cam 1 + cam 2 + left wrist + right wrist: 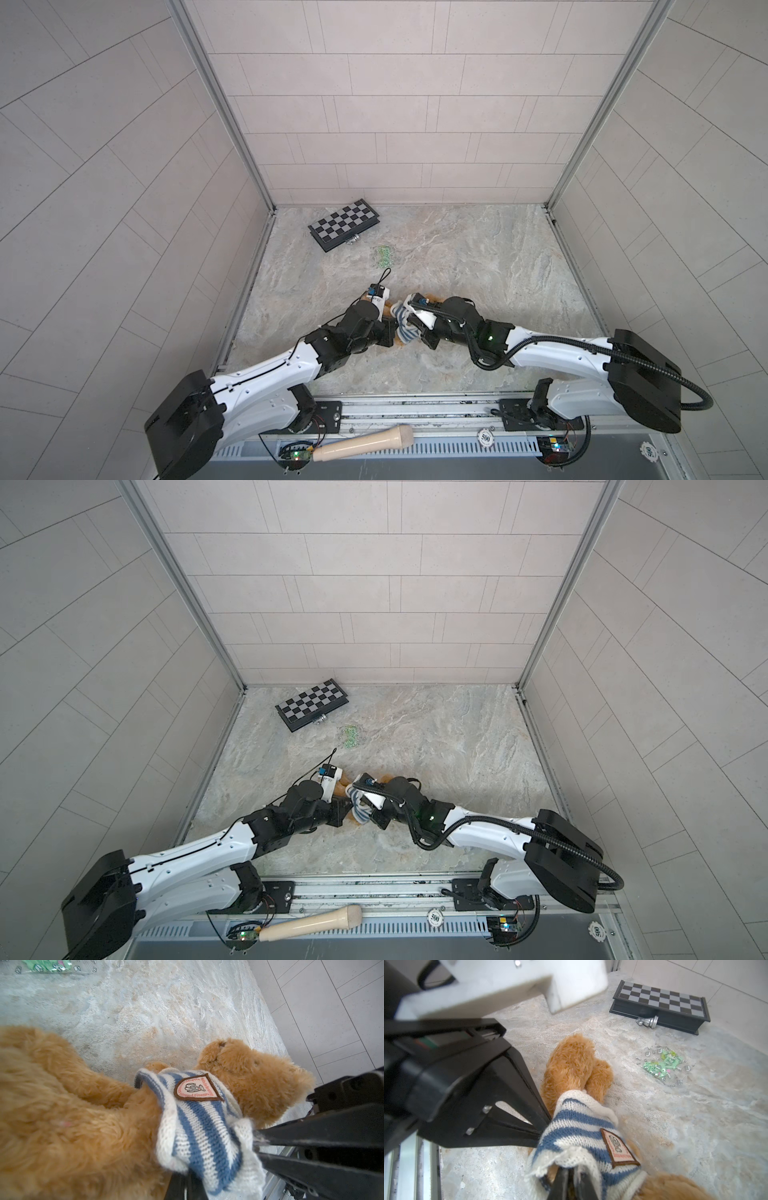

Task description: Dress the teddy bear

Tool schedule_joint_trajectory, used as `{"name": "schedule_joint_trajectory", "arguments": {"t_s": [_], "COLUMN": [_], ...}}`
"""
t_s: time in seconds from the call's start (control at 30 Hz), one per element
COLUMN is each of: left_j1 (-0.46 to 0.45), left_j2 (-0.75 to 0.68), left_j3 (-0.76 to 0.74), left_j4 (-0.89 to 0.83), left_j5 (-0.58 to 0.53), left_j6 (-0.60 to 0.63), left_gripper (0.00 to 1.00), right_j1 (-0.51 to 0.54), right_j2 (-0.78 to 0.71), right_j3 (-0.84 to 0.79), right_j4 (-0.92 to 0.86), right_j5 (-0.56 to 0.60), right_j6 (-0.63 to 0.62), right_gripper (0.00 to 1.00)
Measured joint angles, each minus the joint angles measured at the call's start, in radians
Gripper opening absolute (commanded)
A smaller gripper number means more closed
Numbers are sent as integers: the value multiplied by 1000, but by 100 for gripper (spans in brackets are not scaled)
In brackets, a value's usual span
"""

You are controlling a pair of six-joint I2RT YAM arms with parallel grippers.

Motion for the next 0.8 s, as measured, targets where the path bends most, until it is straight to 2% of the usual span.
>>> {"name": "schedule_joint_trajectory", "arguments": {"t_s": [0.13,0.3,0.43,0.7,0.8], "left_j1": [21,98,147,156,157], "left_j2": [-16,-42,-51,-61,-69], "left_j3": [0,-14,-44,-53,-55], "left_j4": [-14,-10,-10,-14,-13], "left_j5": [-8,11,42,63,75], "left_j6": [-3,-5,-9,-9,-9], "left_gripper": [0,0,0,0,0], "right_j1": [1,0,0,0,0], "right_j2": [-37,-150,-198,-210,-208], "right_j3": [-9,-76,-122,-166,-164], "right_j4": [-18,-13,2,93,96], "right_j5": [2,-20,-88,-199,-195], "right_j6": [-10,-24,-38,-48,-50], "right_gripper": [0,0,0,0,18]}}
